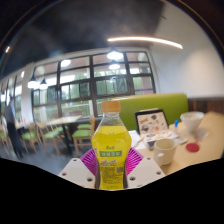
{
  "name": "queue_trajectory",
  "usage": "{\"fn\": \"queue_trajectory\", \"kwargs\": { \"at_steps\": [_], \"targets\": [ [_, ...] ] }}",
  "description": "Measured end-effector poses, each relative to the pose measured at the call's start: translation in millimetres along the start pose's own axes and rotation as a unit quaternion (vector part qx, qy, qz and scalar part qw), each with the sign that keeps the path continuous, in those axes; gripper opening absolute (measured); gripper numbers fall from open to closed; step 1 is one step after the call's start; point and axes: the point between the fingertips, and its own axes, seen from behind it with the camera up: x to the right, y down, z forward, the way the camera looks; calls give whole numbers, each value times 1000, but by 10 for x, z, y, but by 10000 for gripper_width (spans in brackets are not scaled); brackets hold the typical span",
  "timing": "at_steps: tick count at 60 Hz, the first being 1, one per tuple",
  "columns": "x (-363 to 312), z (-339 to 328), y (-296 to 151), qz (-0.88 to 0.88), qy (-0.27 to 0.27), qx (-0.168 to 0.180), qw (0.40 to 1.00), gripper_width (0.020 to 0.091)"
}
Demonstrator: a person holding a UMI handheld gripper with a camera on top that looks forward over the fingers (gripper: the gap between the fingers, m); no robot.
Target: Pour water
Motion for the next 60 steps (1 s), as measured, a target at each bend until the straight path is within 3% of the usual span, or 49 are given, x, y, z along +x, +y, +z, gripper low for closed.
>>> {"fn": "queue_trajectory", "kwargs": {
  "at_steps": [8, 13, 17, 21, 25, 38, 52, 56, 60],
  "targets": [
    [-140, 293, -365, 266, -57, 7, 962, 308],
    [-98, 426, -678, 460, -90, 34, 883, 308],
    [253, 659, -680, 590, -124, 48, 796, 307],
    [324, 568, -816, 696, -114, 56, 707, 311],
    [627, 763, -620, 744, -122, 56, 655, 312],
    [754, 730, -587, 832, -108, 54, 541, 321],
    [705, 679, -653, 824, -112, 42, 554, 322],
    [550, 548, -839, 778, -139, 41, 611, 320],
    [454, 326, -1237, 685, -178, 68, 703, 318]
  ]
}}
